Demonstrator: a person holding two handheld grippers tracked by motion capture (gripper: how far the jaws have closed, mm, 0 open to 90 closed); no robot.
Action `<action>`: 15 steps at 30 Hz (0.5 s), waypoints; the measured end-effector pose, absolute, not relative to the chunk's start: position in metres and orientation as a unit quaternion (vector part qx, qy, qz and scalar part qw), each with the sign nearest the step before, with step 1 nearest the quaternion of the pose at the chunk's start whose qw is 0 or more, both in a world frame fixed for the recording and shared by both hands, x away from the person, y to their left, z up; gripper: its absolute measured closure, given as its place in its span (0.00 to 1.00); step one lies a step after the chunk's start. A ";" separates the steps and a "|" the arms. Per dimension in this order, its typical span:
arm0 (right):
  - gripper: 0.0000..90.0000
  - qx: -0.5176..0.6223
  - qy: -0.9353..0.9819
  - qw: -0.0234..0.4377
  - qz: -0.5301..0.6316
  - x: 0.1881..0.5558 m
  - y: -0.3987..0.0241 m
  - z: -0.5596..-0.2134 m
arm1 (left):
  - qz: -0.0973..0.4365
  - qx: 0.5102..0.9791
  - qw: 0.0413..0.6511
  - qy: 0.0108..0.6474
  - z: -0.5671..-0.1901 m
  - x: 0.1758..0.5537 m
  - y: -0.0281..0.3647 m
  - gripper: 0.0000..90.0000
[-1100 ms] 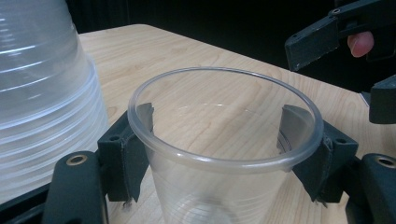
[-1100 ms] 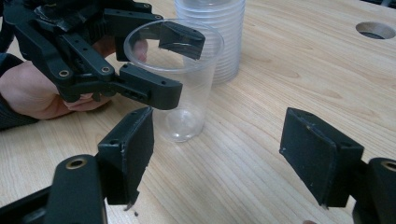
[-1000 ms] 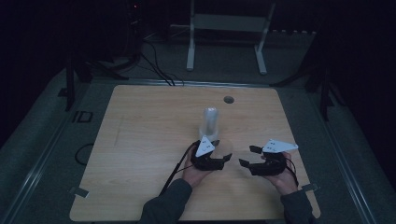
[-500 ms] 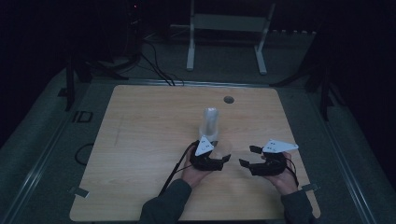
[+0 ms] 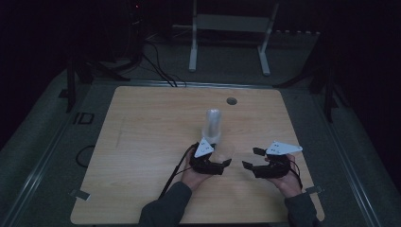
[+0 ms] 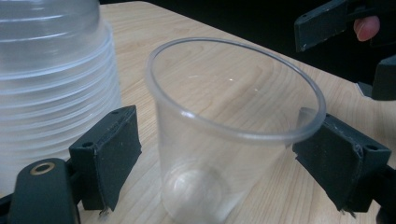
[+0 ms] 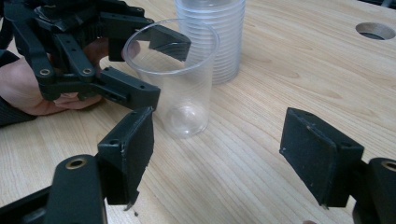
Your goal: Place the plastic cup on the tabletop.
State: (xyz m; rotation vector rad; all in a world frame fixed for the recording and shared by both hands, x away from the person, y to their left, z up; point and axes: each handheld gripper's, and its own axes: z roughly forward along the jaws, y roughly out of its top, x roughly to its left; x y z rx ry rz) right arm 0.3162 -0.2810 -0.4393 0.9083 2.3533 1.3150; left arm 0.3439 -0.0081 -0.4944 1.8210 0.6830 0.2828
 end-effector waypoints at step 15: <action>0.29 0.318 0.817 0.149 0.458 0.316 -0.283 -0.439 | 0.115 0.769 0.560 0.286 -0.496 0.334 0.009 0.16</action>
